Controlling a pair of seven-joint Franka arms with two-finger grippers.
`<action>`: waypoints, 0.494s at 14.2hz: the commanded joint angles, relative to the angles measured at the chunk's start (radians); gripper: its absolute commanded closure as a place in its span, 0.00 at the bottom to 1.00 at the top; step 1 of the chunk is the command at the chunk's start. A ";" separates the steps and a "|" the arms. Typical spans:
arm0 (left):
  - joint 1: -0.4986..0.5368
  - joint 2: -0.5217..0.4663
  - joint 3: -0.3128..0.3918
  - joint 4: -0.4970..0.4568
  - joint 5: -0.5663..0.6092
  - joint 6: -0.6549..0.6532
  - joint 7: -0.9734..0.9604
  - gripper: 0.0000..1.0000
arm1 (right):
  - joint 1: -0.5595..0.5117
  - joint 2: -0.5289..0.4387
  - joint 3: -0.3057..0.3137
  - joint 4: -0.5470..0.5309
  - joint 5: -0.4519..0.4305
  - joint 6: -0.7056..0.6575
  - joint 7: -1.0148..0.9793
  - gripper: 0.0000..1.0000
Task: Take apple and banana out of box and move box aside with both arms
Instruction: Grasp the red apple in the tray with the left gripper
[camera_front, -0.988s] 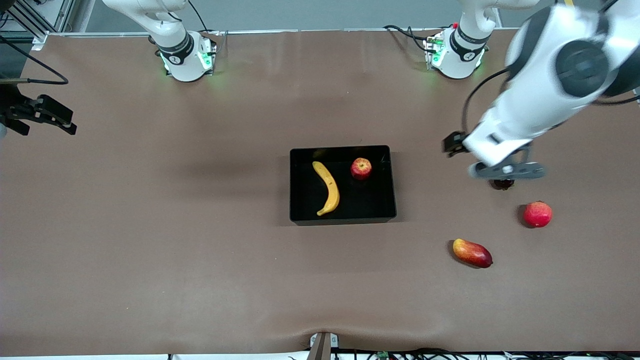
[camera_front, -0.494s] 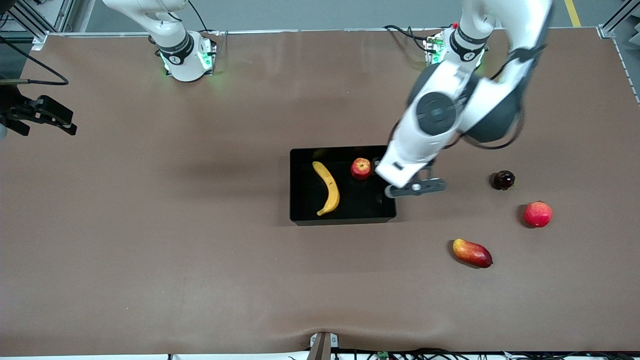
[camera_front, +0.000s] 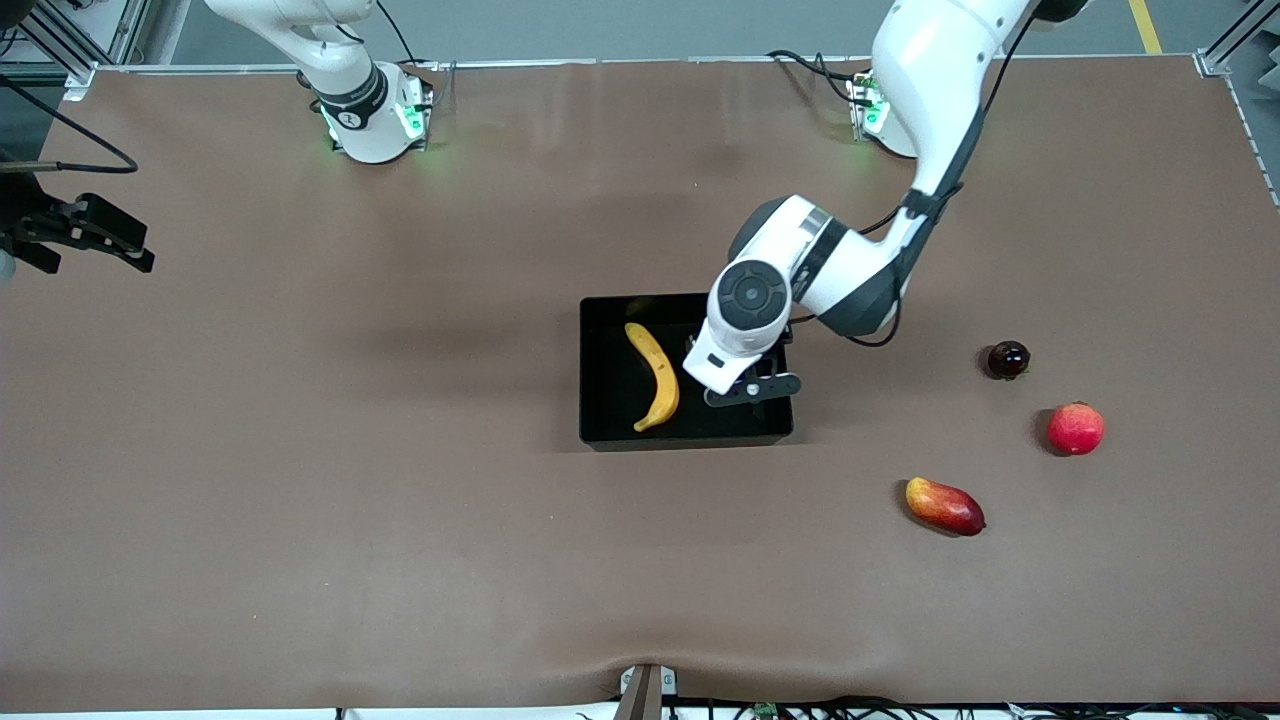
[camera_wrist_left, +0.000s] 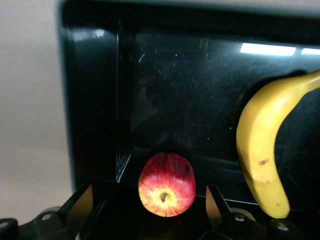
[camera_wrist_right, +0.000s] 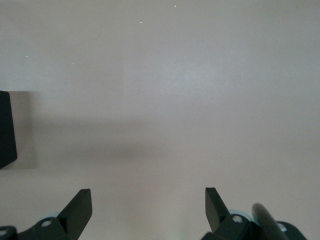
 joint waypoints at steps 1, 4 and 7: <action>-0.021 0.009 0.003 -0.044 0.005 0.045 -0.025 0.00 | -0.002 0.005 0.005 0.007 -0.019 0.003 0.016 0.00; -0.032 0.010 0.003 -0.135 0.005 0.163 -0.026 0.00 | -0.001 0.004 0.005 0.007 -0.019 0.003 0.016 0.00; -0.038 0.014 0.003 -0.186 0.005 0.211 -0.026 0.09 | -0.001 0.005 0.005 0.007 -0.019 0.003 0.017 0.00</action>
